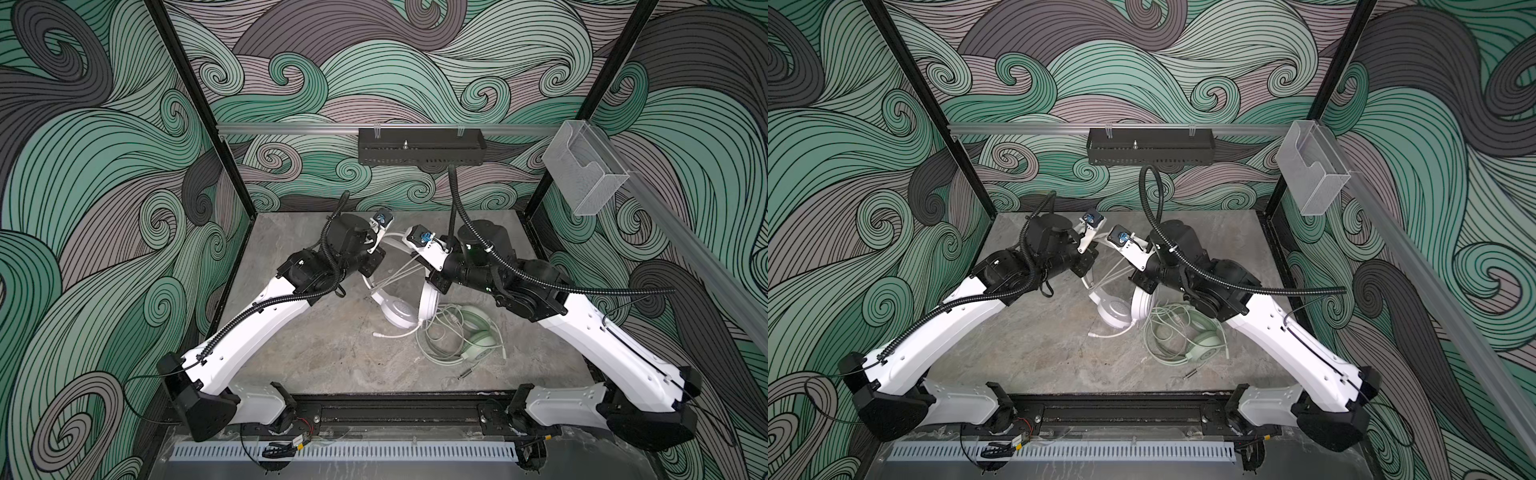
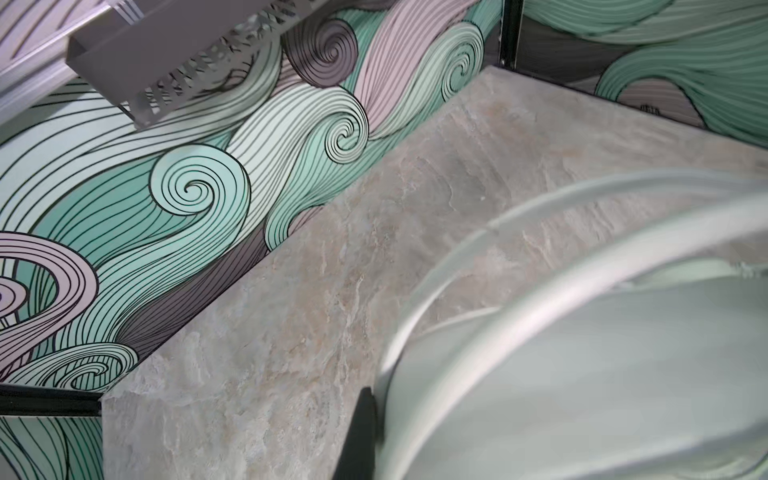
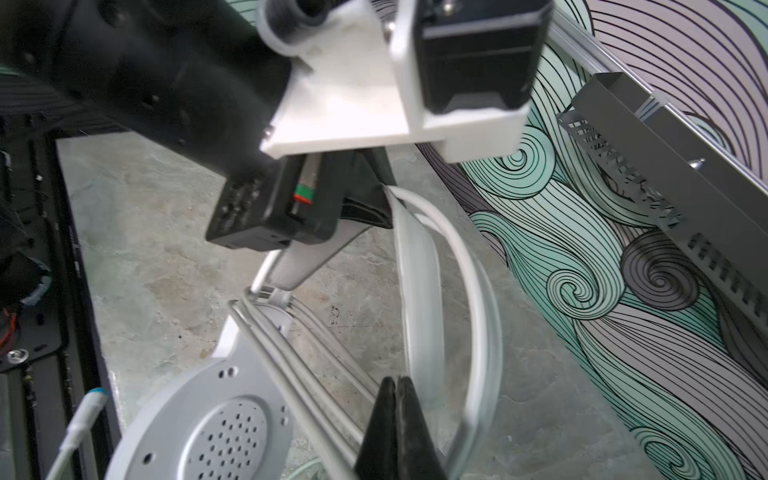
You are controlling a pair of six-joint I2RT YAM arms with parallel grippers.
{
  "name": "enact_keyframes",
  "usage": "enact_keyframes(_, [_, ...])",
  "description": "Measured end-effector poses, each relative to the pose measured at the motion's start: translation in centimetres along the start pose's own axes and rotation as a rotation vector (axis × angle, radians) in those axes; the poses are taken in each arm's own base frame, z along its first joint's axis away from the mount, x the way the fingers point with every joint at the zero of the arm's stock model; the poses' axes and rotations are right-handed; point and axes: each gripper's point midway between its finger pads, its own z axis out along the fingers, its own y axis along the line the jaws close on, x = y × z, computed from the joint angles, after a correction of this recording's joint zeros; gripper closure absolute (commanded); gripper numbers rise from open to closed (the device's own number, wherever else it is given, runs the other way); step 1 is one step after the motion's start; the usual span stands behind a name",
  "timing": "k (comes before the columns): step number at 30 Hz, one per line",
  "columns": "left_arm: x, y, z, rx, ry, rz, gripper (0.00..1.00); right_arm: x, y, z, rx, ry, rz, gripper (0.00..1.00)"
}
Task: Wrap the headphones
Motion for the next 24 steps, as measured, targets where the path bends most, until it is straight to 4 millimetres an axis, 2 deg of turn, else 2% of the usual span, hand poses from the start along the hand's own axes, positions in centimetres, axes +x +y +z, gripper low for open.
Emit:
enact_keyframes(7, [-0.2, 0.2, -1.3, 0.005, -0.02, -0.005, 1.0, 0.4, -0.8, -0.5, 0.046, 0.02, -0.076, 1.0])
enact_keyframes(11, [-0.2, 0.1, -1.4, 0.01, -0.02, -0.006, 1.0, 0.8, -1.1, -0.8, 0.055, 0.023, -0.078, 0.99])
enact_keyframes(18, [-0.5, 0.0, -1.6, 0.025, -0.027, -0.029, 1.0, 2.1, -2.8, -1.3, 0.091, 0.043, -0.037, 0.94])
enact_keyframes(24, [-0.8, -0.3, -2.7, 0.064, -0.023, -0.011, 1.0, 2.7, -4.6, -1.6, 0.149, 0.052, -0.008, 0.9])
